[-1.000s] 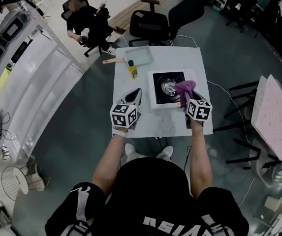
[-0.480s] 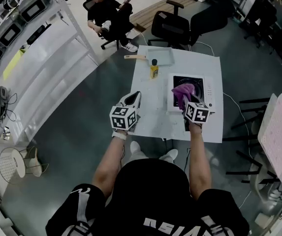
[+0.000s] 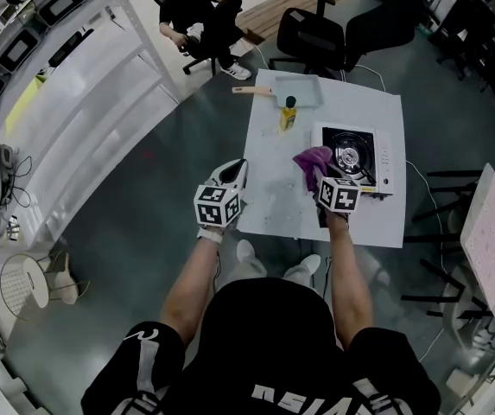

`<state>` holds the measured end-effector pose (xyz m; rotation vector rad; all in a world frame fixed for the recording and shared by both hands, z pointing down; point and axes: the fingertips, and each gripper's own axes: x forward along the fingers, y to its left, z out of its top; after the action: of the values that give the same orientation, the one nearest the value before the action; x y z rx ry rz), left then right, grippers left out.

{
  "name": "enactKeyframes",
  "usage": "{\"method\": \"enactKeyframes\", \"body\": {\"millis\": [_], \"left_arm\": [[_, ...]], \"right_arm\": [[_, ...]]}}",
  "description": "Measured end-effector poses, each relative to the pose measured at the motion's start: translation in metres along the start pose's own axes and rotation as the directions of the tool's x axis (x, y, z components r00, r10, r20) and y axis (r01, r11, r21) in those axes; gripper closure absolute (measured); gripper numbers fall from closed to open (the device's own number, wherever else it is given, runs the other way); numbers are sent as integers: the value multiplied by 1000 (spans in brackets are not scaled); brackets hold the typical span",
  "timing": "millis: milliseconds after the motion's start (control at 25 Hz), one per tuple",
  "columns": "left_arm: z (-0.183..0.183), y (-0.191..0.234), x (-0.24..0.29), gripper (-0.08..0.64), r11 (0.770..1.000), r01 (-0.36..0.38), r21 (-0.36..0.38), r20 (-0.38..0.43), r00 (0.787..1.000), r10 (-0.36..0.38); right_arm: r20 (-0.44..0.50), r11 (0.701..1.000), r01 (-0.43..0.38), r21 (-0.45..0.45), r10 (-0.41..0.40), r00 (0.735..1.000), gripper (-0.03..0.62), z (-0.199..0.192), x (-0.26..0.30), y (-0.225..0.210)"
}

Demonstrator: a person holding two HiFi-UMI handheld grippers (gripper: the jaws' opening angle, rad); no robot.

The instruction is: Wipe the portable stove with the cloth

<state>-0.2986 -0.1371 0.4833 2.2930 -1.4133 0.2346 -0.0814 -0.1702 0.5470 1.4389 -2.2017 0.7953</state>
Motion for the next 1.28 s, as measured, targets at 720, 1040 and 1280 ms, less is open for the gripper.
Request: {"method": "enactKeyframes", "body": {"millis": [720,1040,1280], "left_arm": [[-57,83,15,554,1000,1,-3,-90,996,-1],[-86,95,30,554,1000,26,-1,-140,990,-26],[-103,102,35,554,999,37,-7,-168,985,-38]], "right_arm": [[-130,999,7,42,-1,992,506,-72,98,46],[-202,998,31,55,-19,979,505,-107,124,44],[-265,997,36,66,-18,964,505,-136,141,44]]}}
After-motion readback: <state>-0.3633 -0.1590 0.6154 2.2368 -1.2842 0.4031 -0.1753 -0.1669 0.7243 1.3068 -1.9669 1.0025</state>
